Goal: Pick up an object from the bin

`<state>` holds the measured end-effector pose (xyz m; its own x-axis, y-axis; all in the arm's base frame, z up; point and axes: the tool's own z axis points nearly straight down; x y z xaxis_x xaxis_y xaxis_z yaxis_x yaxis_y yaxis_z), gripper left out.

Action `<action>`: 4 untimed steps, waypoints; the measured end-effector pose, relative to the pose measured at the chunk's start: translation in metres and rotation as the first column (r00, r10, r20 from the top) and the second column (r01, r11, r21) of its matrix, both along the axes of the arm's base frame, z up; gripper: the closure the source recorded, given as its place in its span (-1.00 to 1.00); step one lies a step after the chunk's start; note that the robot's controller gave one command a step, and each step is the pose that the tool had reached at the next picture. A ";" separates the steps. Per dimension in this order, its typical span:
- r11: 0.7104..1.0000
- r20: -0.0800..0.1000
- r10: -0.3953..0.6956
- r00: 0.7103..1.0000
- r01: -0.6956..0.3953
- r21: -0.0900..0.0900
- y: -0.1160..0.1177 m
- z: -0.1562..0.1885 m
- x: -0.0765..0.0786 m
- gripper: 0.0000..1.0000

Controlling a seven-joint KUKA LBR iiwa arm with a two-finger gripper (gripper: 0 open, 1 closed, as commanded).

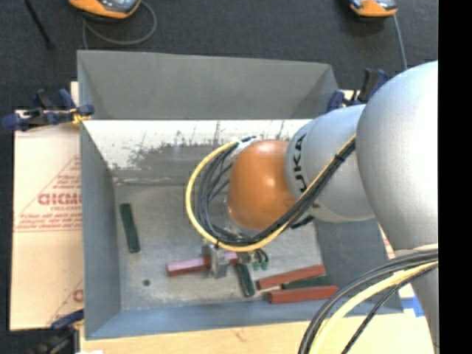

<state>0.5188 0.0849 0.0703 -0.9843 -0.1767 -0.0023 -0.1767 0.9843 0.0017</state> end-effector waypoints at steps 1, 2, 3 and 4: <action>0.995 0.011 0.099 0.995 -0.099 -0.001 0.033 0.125 0.021 1.00; 0.995 0.001 0.096 0.995 -0.096 -0.001 0.032 0.120 0.019 -1.00; 0.994 -0.001 0.112 0.994 -0.112 -0.004 -0.006 0.092 0.040 -1.00; 0.922 -0.002 0.387 0.922 -0.387 -0.002 0.041 -0.001 0.051 -1.00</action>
Offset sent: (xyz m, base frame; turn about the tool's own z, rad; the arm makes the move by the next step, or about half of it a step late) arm 0.0176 0.0326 0.1189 -0.1004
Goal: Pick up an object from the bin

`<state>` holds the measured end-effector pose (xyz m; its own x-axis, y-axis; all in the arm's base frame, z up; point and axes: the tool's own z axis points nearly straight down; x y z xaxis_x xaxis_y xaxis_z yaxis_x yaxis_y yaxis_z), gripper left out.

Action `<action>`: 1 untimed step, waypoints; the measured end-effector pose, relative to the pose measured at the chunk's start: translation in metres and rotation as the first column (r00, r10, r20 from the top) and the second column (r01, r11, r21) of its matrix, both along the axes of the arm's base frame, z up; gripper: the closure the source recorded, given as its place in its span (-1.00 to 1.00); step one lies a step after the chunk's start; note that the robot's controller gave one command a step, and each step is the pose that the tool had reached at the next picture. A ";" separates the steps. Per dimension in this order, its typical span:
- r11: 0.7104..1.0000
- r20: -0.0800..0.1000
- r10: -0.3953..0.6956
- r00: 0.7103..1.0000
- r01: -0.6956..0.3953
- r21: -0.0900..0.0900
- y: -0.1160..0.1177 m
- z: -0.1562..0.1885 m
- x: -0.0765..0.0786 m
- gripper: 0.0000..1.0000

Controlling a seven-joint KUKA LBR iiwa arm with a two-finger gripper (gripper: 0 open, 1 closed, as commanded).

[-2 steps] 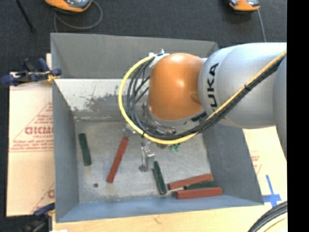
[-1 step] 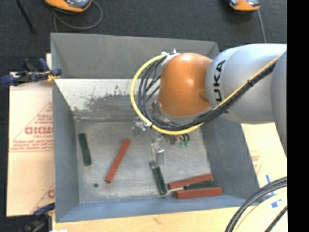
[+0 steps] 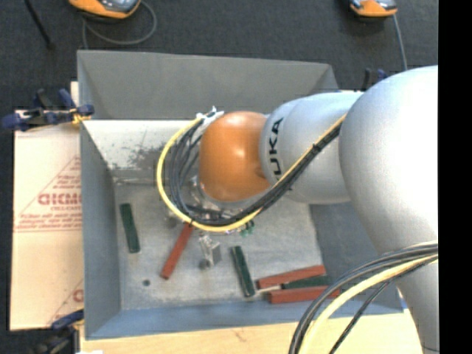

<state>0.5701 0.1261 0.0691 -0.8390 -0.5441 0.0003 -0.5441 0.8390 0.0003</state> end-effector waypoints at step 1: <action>1.000 0.003 -0.005 1.000 0.005 0.003 0.000 0.002 0.001 1.00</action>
Offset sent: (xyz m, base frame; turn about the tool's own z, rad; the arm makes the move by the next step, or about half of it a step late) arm 0.0000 0.0000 0.0000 0.0000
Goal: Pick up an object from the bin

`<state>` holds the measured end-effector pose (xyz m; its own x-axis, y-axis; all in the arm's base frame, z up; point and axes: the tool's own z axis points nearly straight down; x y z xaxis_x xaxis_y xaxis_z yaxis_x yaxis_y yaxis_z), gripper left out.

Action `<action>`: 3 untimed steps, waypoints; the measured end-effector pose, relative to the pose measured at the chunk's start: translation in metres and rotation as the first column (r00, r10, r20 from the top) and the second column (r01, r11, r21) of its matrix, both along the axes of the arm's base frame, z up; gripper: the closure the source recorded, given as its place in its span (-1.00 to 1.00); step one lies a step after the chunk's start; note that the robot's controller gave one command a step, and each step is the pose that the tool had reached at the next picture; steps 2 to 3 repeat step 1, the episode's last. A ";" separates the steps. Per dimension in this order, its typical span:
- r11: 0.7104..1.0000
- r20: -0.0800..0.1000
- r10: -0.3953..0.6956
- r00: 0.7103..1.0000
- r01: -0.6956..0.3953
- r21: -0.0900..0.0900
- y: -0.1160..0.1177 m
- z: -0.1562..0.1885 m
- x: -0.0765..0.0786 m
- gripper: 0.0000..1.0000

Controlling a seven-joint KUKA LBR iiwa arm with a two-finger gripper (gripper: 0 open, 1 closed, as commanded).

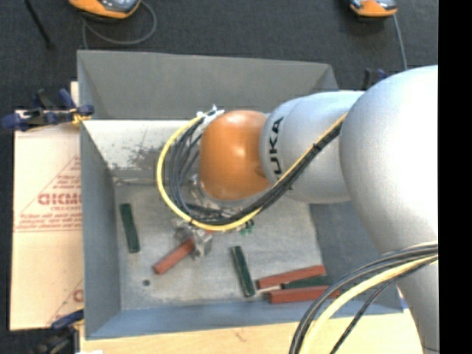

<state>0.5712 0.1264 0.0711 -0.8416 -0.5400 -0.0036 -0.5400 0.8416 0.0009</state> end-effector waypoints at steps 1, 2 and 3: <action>1.000 0.011 0.002 1.000 -0.002 -0.002 -0.006 0.132 0.017 1.00; 1.000 0.011 0.002 1.000 -0.002 -0.002 -0.006 0.132 0.017 1.00; 1.000 0.011 0.002 1.000 -0.002 -0.002 -0.006 0.132 0.017 1.00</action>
Offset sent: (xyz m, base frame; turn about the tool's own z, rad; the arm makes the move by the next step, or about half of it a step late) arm 0.0141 -0.0050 0.1263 -0.0070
